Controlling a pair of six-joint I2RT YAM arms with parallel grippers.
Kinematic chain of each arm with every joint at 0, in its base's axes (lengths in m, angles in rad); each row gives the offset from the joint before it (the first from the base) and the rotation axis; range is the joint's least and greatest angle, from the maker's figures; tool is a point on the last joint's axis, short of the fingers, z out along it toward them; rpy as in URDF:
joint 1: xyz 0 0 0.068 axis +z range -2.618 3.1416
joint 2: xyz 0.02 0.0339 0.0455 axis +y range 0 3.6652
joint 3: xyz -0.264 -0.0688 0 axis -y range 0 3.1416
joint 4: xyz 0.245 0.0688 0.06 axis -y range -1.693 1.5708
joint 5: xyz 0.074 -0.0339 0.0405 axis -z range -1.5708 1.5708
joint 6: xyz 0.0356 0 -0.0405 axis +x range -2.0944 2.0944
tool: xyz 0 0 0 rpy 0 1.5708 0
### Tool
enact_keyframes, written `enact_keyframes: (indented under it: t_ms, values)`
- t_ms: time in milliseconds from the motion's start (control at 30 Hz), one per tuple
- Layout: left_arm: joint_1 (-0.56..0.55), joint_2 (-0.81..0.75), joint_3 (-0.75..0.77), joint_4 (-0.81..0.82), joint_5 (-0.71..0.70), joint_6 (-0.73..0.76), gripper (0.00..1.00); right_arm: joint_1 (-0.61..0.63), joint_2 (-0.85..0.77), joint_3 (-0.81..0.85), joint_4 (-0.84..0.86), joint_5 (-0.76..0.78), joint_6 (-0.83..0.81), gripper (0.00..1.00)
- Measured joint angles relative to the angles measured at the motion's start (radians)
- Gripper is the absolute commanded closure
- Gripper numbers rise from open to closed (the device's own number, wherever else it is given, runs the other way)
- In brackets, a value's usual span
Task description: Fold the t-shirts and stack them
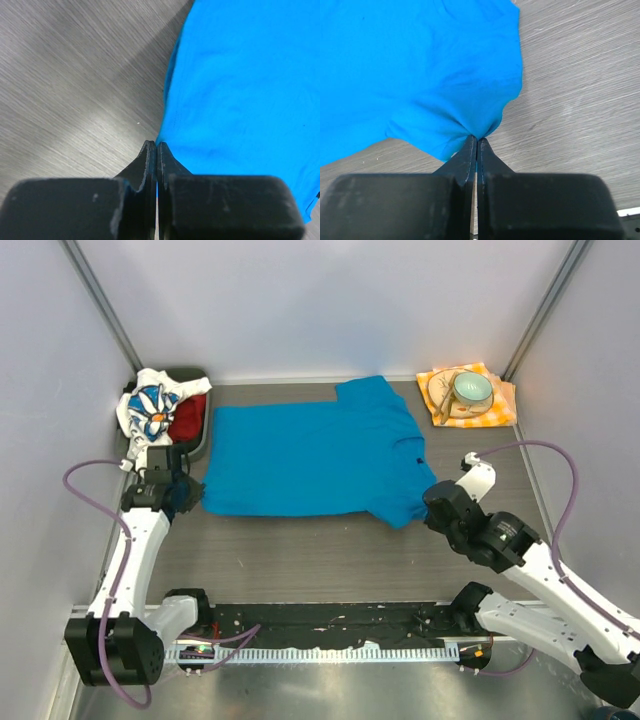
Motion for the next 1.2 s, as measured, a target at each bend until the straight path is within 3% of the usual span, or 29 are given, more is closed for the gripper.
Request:
enact_keyframes:
  t_ms: [567,1200]
  values:
    - [0.000,-0.087,-0.067,-0.064,0.014,0.021,1.00,0.000,-0.114,0.067,-0.170,0.057,0.008,0.99]
    - [0.002,0.024,-0.061,-0.050,0.023,0.018,1.00,-0.010,0.238,0.178,0.069,0.040,-0.160,0.99]
